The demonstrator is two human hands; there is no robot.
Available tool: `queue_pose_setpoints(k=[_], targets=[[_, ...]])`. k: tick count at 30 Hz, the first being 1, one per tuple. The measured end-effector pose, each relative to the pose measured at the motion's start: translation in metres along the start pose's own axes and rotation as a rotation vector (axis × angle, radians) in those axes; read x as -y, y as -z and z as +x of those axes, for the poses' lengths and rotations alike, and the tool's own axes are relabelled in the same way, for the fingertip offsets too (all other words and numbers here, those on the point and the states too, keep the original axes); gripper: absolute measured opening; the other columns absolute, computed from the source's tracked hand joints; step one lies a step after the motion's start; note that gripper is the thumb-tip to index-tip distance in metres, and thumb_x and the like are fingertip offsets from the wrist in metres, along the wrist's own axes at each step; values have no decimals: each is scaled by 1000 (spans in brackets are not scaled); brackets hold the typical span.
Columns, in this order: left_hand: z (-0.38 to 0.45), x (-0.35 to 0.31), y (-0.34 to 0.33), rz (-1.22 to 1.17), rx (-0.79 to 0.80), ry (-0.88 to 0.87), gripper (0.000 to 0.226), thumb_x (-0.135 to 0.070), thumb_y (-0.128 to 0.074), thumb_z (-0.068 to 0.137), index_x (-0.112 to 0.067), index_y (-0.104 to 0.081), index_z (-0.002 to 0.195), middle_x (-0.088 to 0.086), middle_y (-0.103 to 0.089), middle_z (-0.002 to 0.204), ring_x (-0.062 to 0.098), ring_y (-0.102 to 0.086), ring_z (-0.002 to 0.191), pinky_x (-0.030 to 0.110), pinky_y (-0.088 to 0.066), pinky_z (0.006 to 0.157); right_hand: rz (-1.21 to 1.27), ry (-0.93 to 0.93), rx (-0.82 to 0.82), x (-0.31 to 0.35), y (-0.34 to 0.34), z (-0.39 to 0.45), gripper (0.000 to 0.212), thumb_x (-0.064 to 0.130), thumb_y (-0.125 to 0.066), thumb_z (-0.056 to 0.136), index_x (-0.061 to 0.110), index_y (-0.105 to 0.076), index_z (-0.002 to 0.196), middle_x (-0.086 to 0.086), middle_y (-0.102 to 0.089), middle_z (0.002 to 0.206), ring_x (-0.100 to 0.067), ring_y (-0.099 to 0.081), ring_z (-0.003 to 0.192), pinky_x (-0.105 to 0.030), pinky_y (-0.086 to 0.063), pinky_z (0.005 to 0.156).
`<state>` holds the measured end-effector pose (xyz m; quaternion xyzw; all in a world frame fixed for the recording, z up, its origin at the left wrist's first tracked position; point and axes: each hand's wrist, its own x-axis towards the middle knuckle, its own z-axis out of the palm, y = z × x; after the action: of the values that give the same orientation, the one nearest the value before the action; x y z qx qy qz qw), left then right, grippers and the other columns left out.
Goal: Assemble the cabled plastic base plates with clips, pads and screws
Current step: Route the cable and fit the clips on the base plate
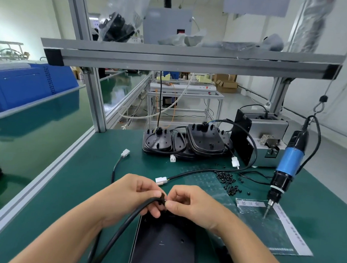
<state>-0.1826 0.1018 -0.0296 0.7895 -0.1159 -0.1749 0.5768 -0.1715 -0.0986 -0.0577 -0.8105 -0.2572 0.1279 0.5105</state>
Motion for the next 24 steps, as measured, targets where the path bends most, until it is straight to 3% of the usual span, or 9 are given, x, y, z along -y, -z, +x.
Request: queue_pose_setpoints(k=[5, 8, 11, 14, 20, 24], targets=[[-4, 0, 5, -89, 72, 30, 23, -21, -60, 92, -4, -75, 94, 13, -68, 77, 15, -60, 60, 17, -43, 54, -21, 5, -21, 2, -3, 0, 10, 20, -65, 90, 20, -61, 81, 5, -59, 74, -7, -48, 67, -21, -40, 67], [-5, -7, 12, -72, 109, 96, 47, -44, -68, 76, -2, -75, 96, 10, -63, 73, 16, -51, 62, 23, -39, 61, -39, 5, -28, 4, -4, 0, 13, 20, -66, 90, 21, -61, 78, 2, -58, 73, -8, -49, 67, -22, -40, 66], [-5, -18, 15, 165, 121, 87, 21, -25, -73, 78, -8, -77, 91, 6, -64, 68, 16, -52, 66, 26, -37, 65, -49, -14, -60, 6, -7, 1, 10, 21, -68, 87, 16, -64, 80, 0, -61, 74, -9, -52, 67, -24, -44, 67], [-1, -28, 15, 339, 135, 134, 13, -7, -65, 86, -10, -73, 95, -1, -70, 65, 9, -60, 60, 15, -38, 53, -42, -22, -102, 4, -11, 2, 9, 20, -69, 86, 12, -65, 81, 4, -62, 72, -4, -51, 63, -18, -43, 65], [6, -27, 3, 484, -20, 143, 9, -4, -60, 87, -9, -64, 81, 2, -70, 65, 13, -68, 57, 17, -50, 53, -50, 10, -114, -2, -11, -3, 3, 13, -64, 88, 13, -64, 86, 11, -59, 71, 5, -48, 60, -11, -39, 65], [7, -20, -5, 543, -42, 81, 10, -11, -64, 84, -17, -70, 80, -1, -66, 61, 6, -60, 54, 12, -41, 48, -63, 56, -158, -3, -14, -4, 4, 11, -64, 88, 14, -61, 89, 7, -62, 79, 2, -53, 68, -15, -43, 69]])
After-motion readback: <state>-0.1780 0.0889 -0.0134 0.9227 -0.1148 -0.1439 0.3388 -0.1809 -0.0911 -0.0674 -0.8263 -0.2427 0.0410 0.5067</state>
